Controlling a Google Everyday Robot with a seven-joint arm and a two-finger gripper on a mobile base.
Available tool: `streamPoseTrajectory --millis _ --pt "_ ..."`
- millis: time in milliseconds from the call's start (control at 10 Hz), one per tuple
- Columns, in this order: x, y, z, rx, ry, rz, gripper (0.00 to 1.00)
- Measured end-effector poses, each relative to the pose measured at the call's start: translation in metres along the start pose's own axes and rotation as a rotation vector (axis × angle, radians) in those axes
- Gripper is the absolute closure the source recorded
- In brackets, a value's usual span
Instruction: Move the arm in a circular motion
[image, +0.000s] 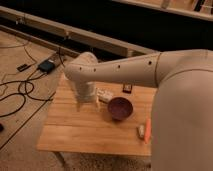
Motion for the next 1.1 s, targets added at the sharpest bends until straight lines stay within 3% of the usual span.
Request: streamPoseTrajectory --millis 200,400,600,700,800,1100 --pt "-0.021 -0.042 -0.016 0.005 -0.009 0.059 0.35" --pt "-0.046 -0.066 -0.025 0.012 -0.006 0.091 0.35" --pt "-0.077 -0.069 -0.025 0.026 0.01 0.102 0.35" --pt "-0.102 -0.062 -0.018 0.039 0.03 0.101 0.35" --pt "-0.111 -0.057 -0.016 0.042 0.034 0.096 0.35" --pt "-0.156 -0.008 0.005 0.052 0.061 0.032 0.35"
